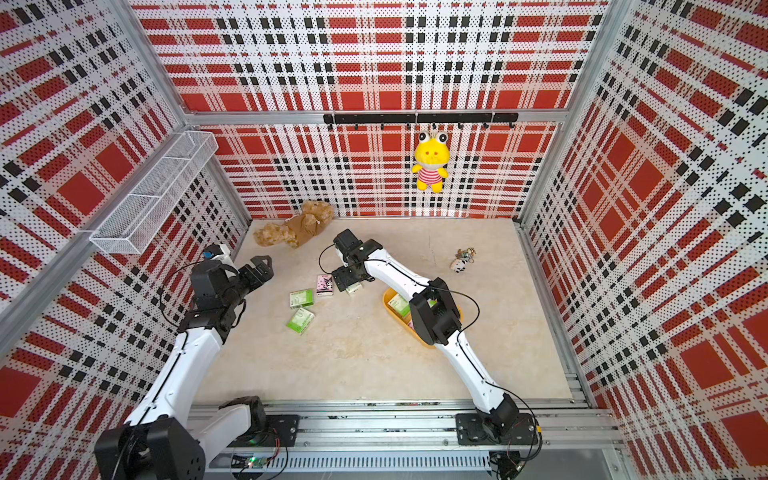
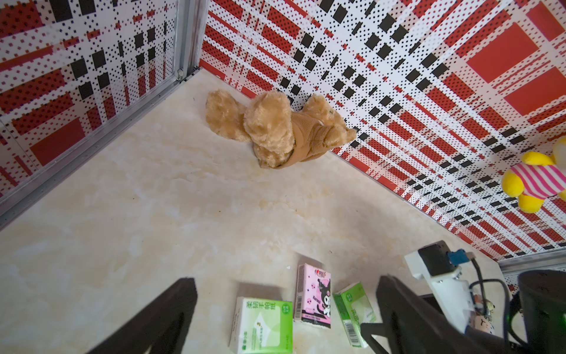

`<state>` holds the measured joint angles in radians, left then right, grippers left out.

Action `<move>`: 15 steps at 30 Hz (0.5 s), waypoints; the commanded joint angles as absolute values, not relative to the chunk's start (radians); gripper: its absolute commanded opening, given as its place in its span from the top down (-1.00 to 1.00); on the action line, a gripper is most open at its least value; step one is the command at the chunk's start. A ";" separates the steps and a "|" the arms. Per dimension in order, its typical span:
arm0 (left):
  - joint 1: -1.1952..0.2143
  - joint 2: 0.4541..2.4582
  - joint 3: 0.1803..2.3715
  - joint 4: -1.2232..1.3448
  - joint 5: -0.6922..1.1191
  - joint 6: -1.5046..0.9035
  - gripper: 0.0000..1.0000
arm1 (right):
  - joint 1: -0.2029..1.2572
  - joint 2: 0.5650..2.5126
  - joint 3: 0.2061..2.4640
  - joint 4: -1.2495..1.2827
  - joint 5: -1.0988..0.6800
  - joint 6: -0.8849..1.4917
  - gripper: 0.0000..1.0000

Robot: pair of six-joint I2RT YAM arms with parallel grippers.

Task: Put the pocket tissues into the storage box
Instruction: Pick up the pocket tissues from the center of the board.

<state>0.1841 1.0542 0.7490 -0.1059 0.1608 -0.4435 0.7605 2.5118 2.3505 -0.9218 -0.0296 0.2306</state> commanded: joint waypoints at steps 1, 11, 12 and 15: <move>0.190 1.052 0.736 -0.106 0.173 -0.425 -0.98 | 0.775 2.544 2.370 -0.939 0.007 0.241 -0.85; 0.196 1.049 0.732 -0.106 0.176 -0.423 -0.98 | 0.775 2.571 2.373 -0.939 0.011 0.236 -0.85; 0.196 1.049 0.732 -0.106 0.175 -0.423 -0.99 | 0.776 2.572 2.374 -0.938 0.009 0.235 -0.85; 0.198 1.049 0.730 -0.106 0.176 -0.422 -0.98 | 0.776 2.579 2.374 -0.943 0.012 0.230 -0.84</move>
<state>0.1898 1.0542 0.7429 -0.1059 0.1688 -0.4404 0.7696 2.5519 2.3539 -0.9310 0.0051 0.2329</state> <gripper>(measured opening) 0.992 0.920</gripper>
